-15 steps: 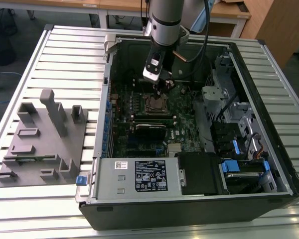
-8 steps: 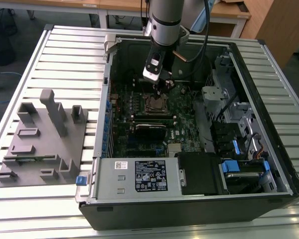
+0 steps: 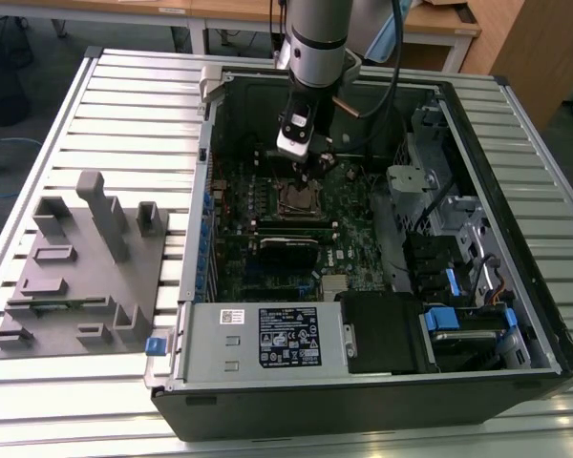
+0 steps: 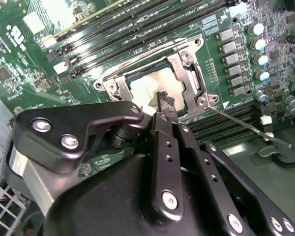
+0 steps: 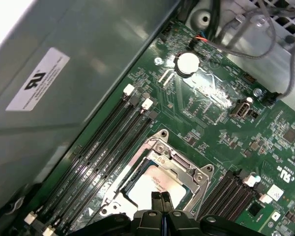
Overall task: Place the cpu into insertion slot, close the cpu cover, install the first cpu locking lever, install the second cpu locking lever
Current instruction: 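Close the cpu cover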
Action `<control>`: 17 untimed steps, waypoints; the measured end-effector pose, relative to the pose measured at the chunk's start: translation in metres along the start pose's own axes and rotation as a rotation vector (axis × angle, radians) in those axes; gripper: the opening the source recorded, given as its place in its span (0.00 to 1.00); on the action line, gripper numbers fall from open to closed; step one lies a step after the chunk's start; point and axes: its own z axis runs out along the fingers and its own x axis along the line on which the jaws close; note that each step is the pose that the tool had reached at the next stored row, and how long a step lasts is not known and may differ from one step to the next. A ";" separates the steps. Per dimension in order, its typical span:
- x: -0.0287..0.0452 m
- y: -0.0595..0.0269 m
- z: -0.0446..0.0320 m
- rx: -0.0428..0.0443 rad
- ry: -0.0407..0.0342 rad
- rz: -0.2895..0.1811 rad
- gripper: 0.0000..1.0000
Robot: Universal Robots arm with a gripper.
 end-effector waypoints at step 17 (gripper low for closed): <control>0.0000 0.0000 0.0011 -0.0070 -0.0003 -0.304 0.10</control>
